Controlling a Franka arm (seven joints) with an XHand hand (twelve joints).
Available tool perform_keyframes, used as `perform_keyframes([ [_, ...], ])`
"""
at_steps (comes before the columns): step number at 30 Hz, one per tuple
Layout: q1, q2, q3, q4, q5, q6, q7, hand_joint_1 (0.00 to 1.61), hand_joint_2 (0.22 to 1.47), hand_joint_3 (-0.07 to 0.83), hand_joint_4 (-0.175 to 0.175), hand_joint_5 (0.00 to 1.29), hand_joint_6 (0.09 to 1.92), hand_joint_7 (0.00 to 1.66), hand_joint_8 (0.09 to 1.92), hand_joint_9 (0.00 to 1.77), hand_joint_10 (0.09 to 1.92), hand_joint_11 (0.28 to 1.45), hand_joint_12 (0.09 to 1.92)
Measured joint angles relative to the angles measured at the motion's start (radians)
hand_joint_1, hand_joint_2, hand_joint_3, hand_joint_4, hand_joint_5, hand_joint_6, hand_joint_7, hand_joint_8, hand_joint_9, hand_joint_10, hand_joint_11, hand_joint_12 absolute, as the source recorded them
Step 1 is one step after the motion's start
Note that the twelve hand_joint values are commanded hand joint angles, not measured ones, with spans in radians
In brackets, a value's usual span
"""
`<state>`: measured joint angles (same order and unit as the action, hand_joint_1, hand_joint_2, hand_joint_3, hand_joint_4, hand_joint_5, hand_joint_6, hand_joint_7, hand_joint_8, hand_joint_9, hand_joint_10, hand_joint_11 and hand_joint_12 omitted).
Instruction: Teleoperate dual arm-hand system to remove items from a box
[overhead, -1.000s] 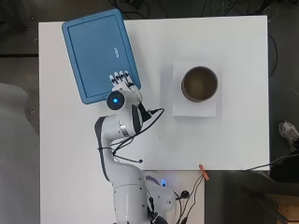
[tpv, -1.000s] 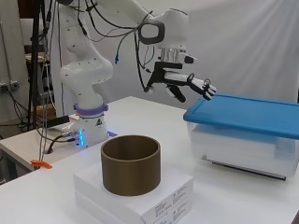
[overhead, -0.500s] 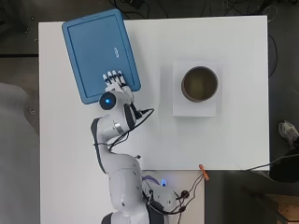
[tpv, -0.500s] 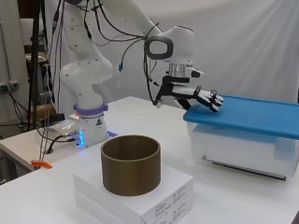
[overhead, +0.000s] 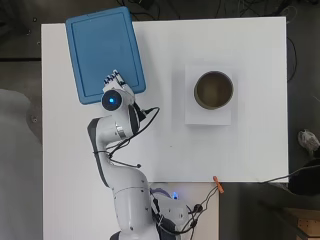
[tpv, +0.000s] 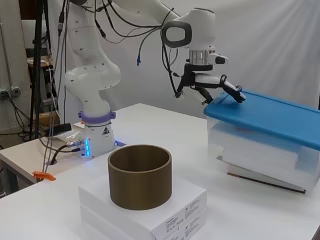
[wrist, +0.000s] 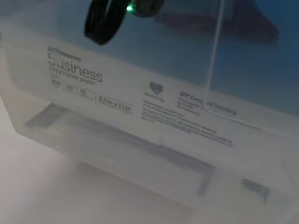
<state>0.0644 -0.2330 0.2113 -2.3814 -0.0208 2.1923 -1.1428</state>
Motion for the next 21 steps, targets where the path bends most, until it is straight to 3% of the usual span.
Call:
perform_keyframes([
  [7,0.017,-0.029,0.008,0.089,0.1,-0.029,-0.107,0.47,1.42,0.01,-0.053,0.62,0.09,0.56,0.09,0.59,0.09,0.41,0.09],
  [9,0.019,-0.014,0.019,0.104,0.1,-0.036,-0.11,0.45,1.41,0.003,-0.031,0.66,0.09,0.67,0.09,0.74,0.09,0.5,0.09],
  [10,0.02,-0.006,0.024,0.111,0.087,-0.032,-0.103,0.52,1.37,0.0,-0.006,0.69,0.09,0.75,0.09,0.84,0.09,0.57,0.09],
  [11,0.02,0.006,0.027,0.122,0.071,-0.027,-0.098,0.76,1.31,-0.007,0.019,0.73,0.46,0.8,0.44,0.98,0.09,0.68,0.09],
  [12,0.021,0.021,0.028,0.141,0.059,-0.024,-0.094,1.0,1.26,0.004,-0.018,0.69,0.86,0.78,0.84,0.99,0.5,0.8,0.12],
  [13,0.021,0.034,0.029,0.164,0.048,-0.017,-0.09,1.15,1.26,-0.003,-0.052,0.61,1.19,0.74,1.11,0.95,0.88,0.79,0.38],
  [14,0.022,0.052,0.031,0.197,0.029,-0.008,-0.08,1.23,1.27,-0.006,-0.082,0.53,1.41,0.7,1.27,0.91,1.12,0.73,0.61],
  [15,0.026,0.08,0.032,0.243,0.007,-0.008,-0.061,1.27,1.27,-0.004,-0.11,0.49,1.56,0.68,1.33,0.89,1.22,0.67,0.73],
  [16,0.031,0.114,0.031,0.293,-0.005,-0.026,-0.049,1.29,1.26,-0.002,-0.126,0.48,1.63,0.68,1.32,0.89,1.25,0.64,0.73],
  [18,0.043,0.194,0.034,0.412,-0.024,-0.094,-0.045,1.32,1.24,-0.002,-0.158,0.48,1.59,0.72,1.3,0.94,1.23,0.63,0.74],
  [21,0.06,0.286,0.05,0.583,-0.094,-0.174,-0.047,1.34,1.21,-0.001,-0.165,0.53,1.5,0.79,1.25,1.0,1.16,0.63,0.85],
])
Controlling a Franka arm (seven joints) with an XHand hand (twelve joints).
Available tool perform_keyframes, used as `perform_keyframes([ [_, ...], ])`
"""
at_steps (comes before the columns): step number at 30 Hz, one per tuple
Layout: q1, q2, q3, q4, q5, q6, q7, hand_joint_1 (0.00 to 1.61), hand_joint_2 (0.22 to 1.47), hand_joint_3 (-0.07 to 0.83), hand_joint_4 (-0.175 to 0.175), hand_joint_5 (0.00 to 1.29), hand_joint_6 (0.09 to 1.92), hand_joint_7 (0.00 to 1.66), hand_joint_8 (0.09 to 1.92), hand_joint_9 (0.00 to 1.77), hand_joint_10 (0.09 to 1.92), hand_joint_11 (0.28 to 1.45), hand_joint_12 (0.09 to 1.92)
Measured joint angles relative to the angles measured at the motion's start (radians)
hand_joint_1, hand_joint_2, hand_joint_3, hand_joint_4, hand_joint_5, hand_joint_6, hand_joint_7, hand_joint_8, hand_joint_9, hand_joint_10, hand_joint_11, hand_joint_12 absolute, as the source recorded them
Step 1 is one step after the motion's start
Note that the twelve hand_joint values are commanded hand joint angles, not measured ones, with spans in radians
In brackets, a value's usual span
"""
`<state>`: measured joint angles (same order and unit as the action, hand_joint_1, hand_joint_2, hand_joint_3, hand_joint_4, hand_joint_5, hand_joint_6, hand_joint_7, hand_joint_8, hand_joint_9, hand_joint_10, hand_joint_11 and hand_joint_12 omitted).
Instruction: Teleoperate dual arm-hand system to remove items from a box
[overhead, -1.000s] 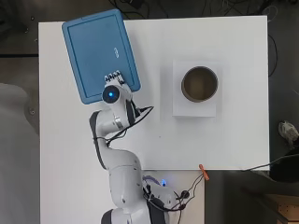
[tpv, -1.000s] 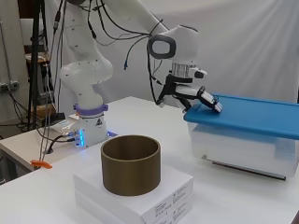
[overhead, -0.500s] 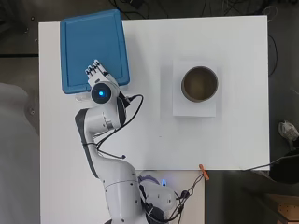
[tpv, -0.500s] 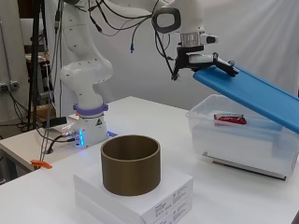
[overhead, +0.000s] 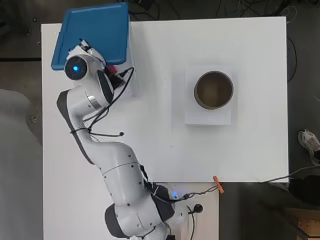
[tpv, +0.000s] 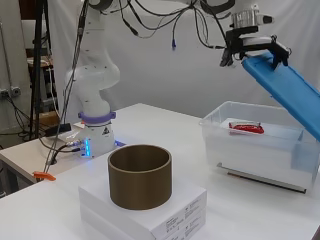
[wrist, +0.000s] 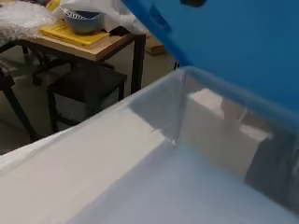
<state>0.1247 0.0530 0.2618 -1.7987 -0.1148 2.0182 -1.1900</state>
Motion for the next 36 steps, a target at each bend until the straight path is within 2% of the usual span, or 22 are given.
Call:
perform_keyframes([
  [1,0.006,0.017,0.01,0.037,-0.029,0.01,-0.017,1.35,1.2,-0.001,-0.164,0.54,1.48,0.8,1.25,1.01,1.14,0.62,0.87],
  [3,0.018,0.043,0.032,0.037,-0.074,0.07,-0.052,1.32,1.25,0.011,-0.127,0.48,1.58,0.69,1.48,0.89,1.35,0.6,1.12],
  [4,0.026,0.054,0.045,0.019,-0.094,0.093,-0.07,1.31,1.27,0.008,-0.122,0.47,1.59,0.66,1.54,0.85,1.4,0.58,1.18],
  [7,0.052,0.082,0.098,-0.048,-0.198,0.117,-0.109,1.32,1.27,0.001,-0.138,0.48,1.54,0.67,1.55,0.86,1.37,0.57,1.01],
  [8,0.059,0.09,0.11,-0.055,-0.224,0.104,-0.106,1.32,1.27,0.001,-0.143,0.48,1.51,0.67,1.55,0.85,1.41,0.57,1.01],
  [9,0.069,0.101,0.123,-0.05,-0.238,0.086,-0.101,1.25,1.28,0.001,-0.128,0.5,1.5,0.7,1.55,0.83,1.44,0.57,1.05],
  [11,0.084,0.114,0.148,-0.005,-0.246,0.066,-0.08,1.18,1.3,0.002,-0.148,0.51,1.47,0.75,1.56,0.86,1.54,0.58,1.25],
  [12,0.089,0.113,0.159,0.017,-0.254,0.067,-0.066,1.01,1.33,0.009,-0.034,0.51,1.57,0.83,1.69,0.97,1.69,0.67,1.47],
  [13,0.093,0.109,0.17,0.036,-0.267,0.073,-0.05,0.88,1.34,0.007,0.06,0.55,1.71,0.93,1.8,1.12,1.79,0.81,1.67],
  [14,0.098,0.099,0.181,0.05,-0.28,0.087,-0.036,0.88,1.33,-0.003,0.117,0.59,1.81,1.0,1.87,1.22,1.86,0.92,1.79],
  [15,0.105,0.089,0.198,0.052,-0.284,0.099,-0.031,0.92,1.31,-0.01,0.147,0.61,1.86,1.04,1.91,1.27,1.89,0.99,1.86],
  [16,0.112,0.083,0.218,0.048,-0.282,0.103,-0.032,0.96,1.3,-0.014,0.162,0.63,1.89,1.06,1.92,1.3,1.91,1.03,1.89],
  [19,0.099,0.096,0.329,0.026,-0.244,0.071,-0.031,1.03,1.27,-0.015,0.175,0.68,1.92,1.08,1.92,1.33,1.92,1.08,1.92],
  [21,0.017,0.137,0.465,0.016,-0.264,0.04,-0.004,1.03,1.26,-0.011,0.175,0.7,1.92,1.09,1.92,1.34,1.92,1.1,1.92],
  [30,-0.671,0.485,1.692,-0.121,-0.523,-0.139,0.124,1.04,1.25,-0.002,0.175,0.69,1.92,1.11,1.92,1.38,1.92,1.15,1.92],
  [31,-0.774,0.544,1.858,-0.149,-0.562,-0.186,0.173,1.05,1.24,-0.002,0.175,0.69,1.92,1.1,1.92,1.37,1.92,1.15,1.92],
  [33,-0.923,0.6,2.035,-0.16,-0.591,-0.296,0.252,1.09,1.24,-0.005,0.175,0.68,1.92,1.08,1.92,1.36,1.92,1.14,1.92],
  [36,-0.962,0.588,2.074,-0.096,-0.547,-0.465,0.284,1.11,1.2,-0.01,0.175,0.68,1.92,1.01,1.92,1.32,1.92,1.14,1.92],
])
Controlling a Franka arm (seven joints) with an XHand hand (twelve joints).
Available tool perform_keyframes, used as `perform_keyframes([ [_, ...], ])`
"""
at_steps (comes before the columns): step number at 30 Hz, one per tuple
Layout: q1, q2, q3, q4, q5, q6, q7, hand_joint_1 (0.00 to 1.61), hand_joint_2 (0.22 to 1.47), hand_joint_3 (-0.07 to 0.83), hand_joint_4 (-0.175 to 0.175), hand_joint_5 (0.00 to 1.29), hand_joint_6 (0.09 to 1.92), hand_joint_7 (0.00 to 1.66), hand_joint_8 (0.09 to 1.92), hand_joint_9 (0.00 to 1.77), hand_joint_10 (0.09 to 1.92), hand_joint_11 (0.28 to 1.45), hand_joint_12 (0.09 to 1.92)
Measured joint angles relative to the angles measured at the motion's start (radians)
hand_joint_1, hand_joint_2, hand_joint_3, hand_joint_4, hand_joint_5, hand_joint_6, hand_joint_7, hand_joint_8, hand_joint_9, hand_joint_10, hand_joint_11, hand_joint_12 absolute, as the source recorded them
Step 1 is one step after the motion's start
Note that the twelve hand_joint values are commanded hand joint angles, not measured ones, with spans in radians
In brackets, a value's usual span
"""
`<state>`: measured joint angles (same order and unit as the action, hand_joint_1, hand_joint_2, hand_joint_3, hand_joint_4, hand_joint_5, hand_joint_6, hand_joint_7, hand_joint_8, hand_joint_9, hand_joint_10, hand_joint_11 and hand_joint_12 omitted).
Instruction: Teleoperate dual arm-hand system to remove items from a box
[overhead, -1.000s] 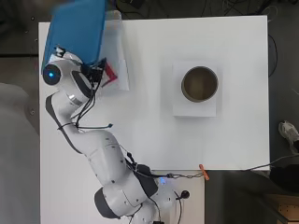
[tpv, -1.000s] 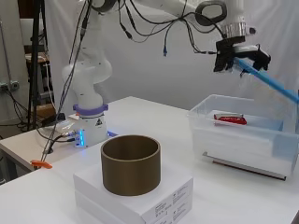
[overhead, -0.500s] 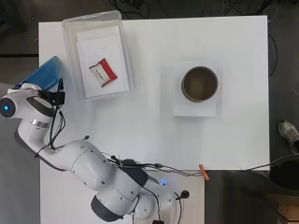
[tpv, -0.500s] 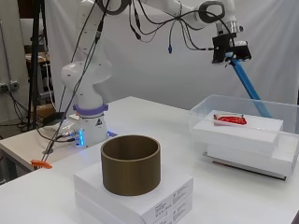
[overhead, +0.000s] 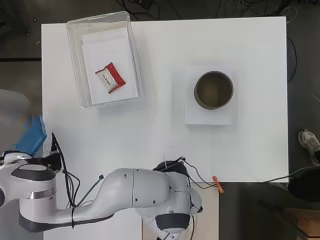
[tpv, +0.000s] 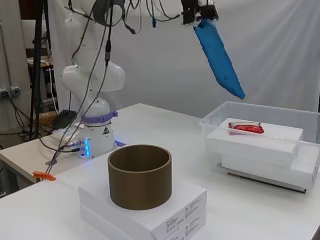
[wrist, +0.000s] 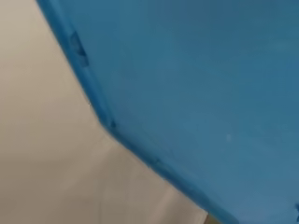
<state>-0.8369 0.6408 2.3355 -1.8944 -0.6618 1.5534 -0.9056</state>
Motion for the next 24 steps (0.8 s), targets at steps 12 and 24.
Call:
perform_keyframes([
  [12,0.435,-0.274,-0.568,-0.051,0.362,-0.074,-0.284,0.53,0.9,0.012,0.066,0.2,0.75,0.46,0.8,0.69,0.97,0.7,1.01],
  [24,0.824,-1.29,-1.731,-0.067,0.645,0.028,-0.18,0.05,1.03,0.004,0.062,0.43,0.09,0.54,0.09,0.64,0.09,0.61,0.09],
])
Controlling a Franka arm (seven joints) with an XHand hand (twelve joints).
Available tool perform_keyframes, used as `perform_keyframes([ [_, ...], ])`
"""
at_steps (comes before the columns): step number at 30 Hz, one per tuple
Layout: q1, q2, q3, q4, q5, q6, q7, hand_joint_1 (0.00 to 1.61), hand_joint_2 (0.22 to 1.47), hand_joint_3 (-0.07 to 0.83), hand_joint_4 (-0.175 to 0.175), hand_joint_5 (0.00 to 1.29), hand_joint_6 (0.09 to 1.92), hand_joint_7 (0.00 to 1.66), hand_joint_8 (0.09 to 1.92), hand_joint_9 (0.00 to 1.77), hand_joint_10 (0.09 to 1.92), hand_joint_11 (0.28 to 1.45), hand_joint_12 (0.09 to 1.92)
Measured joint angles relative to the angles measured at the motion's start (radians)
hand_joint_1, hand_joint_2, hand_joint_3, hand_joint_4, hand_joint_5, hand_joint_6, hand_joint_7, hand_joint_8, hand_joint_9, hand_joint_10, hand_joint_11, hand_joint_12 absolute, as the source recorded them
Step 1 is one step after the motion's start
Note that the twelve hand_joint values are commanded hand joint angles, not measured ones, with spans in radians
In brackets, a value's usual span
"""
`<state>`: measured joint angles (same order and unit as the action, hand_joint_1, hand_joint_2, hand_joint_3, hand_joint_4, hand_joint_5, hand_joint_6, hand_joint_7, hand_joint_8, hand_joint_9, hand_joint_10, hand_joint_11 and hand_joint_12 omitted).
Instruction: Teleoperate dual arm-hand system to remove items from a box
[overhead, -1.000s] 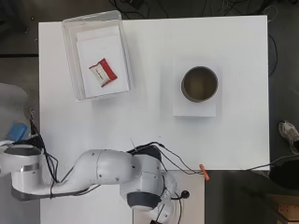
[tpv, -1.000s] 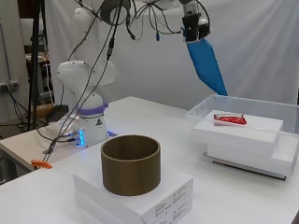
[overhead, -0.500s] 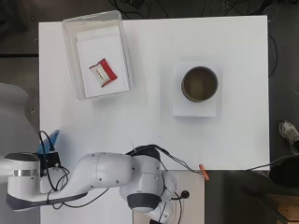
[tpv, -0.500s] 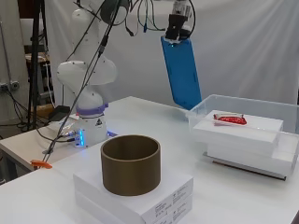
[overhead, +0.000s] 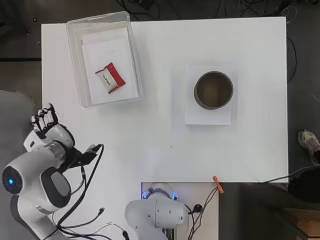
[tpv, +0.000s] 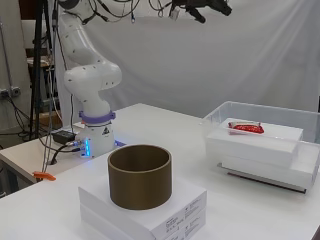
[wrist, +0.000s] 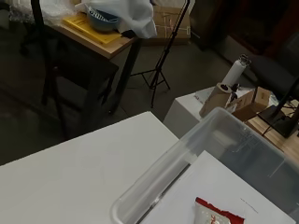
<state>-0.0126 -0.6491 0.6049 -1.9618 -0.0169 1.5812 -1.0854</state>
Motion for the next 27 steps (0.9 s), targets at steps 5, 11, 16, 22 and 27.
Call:
perform_keyframes([
  [5,-0.049,0.203,0.149,0.042,0.009,0.096,0.139,0.05,1.01,-0.017,0.044,0.41,0.09,0.44,0.09,0.52,0.09,0.54,0.09],
  [11,-0.072,0.448,0.119,0.092,-0.002,0.152,0.275,0.1,0.96,-0.004,0.013,0.42,0.09,0.55,0.09,0.62,0.09,0.62,0.09],
  [16,-0.073,0.574,0.037,0.102,-0.041,0.192,0.338,0.12,0.96,-0.002,0.005,0.42,0.09,0.54,0.09,0.61,0.09,0.6,0.09],
  [22,-0.06,0.689,-0.016,0.075,-0.067,0.218,0.364,0.14,0.97,0.001,0.011,0.42,0.09,0.56,0.09,0.62,0.09,0.6,0.09],
  [27,-0.057,0.712,-0.066,0.027,-0.066,0.221,0.363,0.18,0.98,0.002,0.017,0.42,0.09,0.54,0.09,0.61,0.09,0.6,0.09],
])
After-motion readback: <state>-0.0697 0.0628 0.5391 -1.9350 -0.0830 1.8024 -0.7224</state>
